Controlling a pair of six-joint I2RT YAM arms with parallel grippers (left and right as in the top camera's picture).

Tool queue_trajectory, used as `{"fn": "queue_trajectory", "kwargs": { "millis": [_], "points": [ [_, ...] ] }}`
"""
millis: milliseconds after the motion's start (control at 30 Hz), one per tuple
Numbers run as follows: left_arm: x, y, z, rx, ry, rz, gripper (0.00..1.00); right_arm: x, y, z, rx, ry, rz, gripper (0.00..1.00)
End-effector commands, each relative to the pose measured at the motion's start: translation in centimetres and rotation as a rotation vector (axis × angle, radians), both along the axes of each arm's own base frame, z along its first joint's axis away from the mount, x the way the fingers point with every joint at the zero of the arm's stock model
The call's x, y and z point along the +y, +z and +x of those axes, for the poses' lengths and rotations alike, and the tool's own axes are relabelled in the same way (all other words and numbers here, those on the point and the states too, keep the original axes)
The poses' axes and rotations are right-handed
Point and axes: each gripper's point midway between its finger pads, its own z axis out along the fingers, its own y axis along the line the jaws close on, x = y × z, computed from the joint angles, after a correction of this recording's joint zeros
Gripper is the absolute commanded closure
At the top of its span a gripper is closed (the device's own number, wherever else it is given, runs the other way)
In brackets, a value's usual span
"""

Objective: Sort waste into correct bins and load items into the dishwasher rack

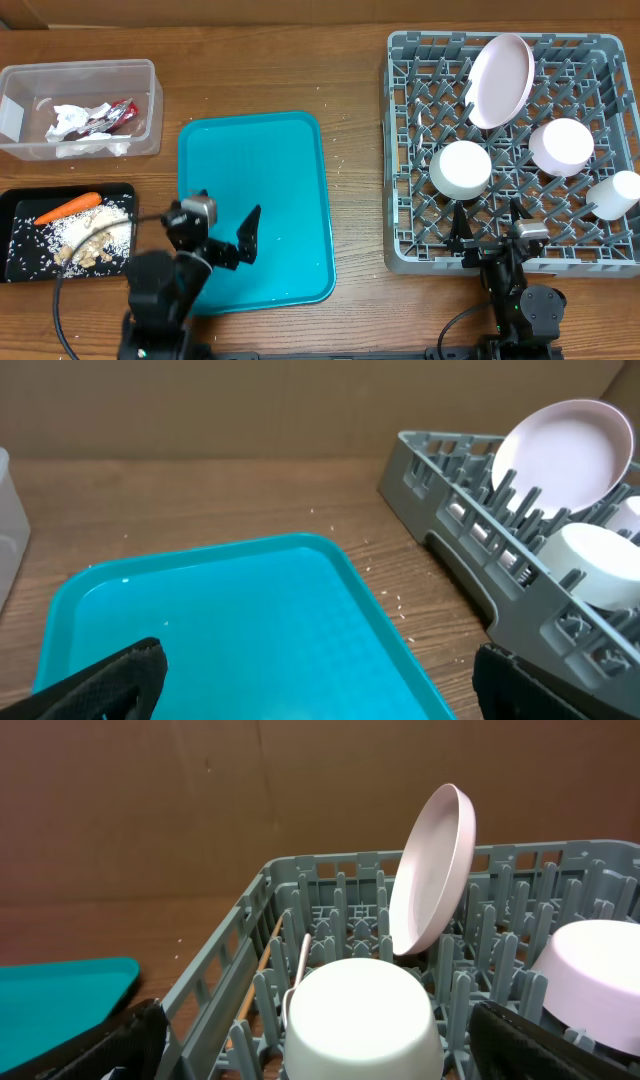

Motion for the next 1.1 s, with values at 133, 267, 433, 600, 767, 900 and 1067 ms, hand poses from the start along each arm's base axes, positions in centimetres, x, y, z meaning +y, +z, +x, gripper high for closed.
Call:
{"fn": "queue_trajectory", "kwargs": {
  "millis": [133,267,433,600,767,900,1067],
  "points": [
    [0.2,-1.3,-1.3,-0.150,0.010,0.007,0.00,-0.1,-0.2,0.0,-0.004,-0.007,-0.004,0.00],
    [1.2,-2.0,-1.4,-0.184,0.068,0.013,0.00,-0.1,-0.2,0.0,-0.004,-0.006,-0.004,0.00],
    [2.9,-2.9,-1.2,-0.186,0.174,-0.024,0.00,-0.1,-0.2,0.0,-0.004,-0.007,-0.004,0.00],
    [4.1,-3.2,-1.0,-0.174,0.232,-0.005,0.00,-0.1,-0.2,0.0,-0.004,-0.007,-0.004,0.00],
    [5.2,-3.2,-0.9,-0.174,0.277,0.001,0.00,-0.1,-0.2,0.0,-0.004,-0.006,-0.004,0.00],
    [6.1,-3.2,-0.9,-0.175,0.315,0.005,0.00,-0.1,-0.2,0.0,-0.004,-0.006,-0.004,0.00],
    [6.3,-3.2,-0.9,-0.175,0.320,0.005,0.00,-0.1,-0.2,0.0,-0.004,-0.007,-0.004,0.00]
  ]
}}
